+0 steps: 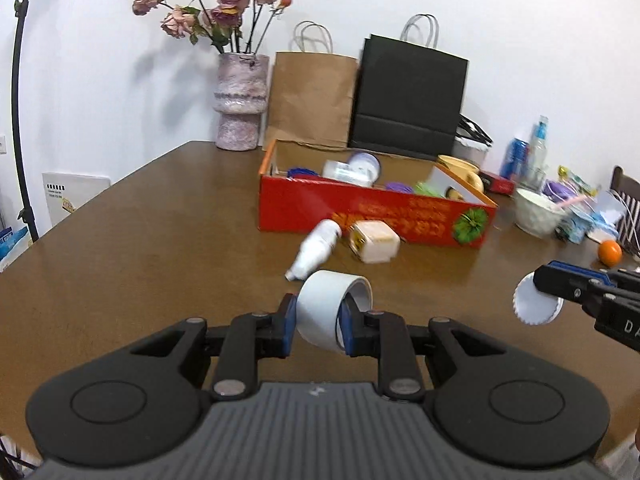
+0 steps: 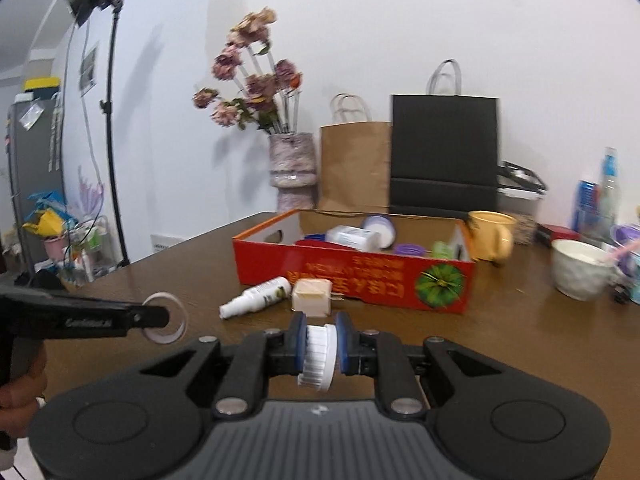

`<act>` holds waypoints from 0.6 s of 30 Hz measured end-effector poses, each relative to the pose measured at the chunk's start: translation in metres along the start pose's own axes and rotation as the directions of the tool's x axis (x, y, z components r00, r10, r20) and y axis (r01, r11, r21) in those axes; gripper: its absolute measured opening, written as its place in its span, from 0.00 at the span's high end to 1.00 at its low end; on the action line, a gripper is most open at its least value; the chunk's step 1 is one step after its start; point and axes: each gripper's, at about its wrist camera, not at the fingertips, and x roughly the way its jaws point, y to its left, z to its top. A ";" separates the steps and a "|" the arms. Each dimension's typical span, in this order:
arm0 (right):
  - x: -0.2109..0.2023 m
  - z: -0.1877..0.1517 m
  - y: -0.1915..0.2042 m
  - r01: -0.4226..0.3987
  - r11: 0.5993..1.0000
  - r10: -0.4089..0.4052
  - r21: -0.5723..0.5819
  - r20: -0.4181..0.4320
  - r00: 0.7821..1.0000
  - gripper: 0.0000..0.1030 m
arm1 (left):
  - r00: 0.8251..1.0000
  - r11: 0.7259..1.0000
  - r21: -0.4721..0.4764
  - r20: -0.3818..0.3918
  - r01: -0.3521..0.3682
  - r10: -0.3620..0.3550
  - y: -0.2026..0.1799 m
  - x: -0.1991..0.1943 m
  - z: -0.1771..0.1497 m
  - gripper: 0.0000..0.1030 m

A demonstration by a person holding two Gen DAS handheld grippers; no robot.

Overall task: Organize rigid objects
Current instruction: 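Carry the tape roll and round cap into the cardboard box and open both tools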

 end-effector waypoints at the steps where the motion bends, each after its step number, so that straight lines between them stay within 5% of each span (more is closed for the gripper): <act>1: -0.005 -0.002 -0.001 0.005 1.000 -0.005 0.010 0.001 1.000 0.85 | 1.000 1.000 0.004 0.003 0.013 -0.013 -0.004 -0.007 -0.003 0.78; 9: -0.011 -0.012 0.003 0.016 0.999 -0.015 0.028 -0.026 1.000 0.85 | 0.997 0.996 0.027 0.006 0.080 -0.080 -0.019 -0.025 -0.014 0.78; 18: 0.002 0.009 -0.025 -0.007 0.996 0.005 0.091 0.022 1.000 0.85 | 0.990 0.983 0.121 0.027 0.137 -0.141 -0.038 0.016 0.029 0.78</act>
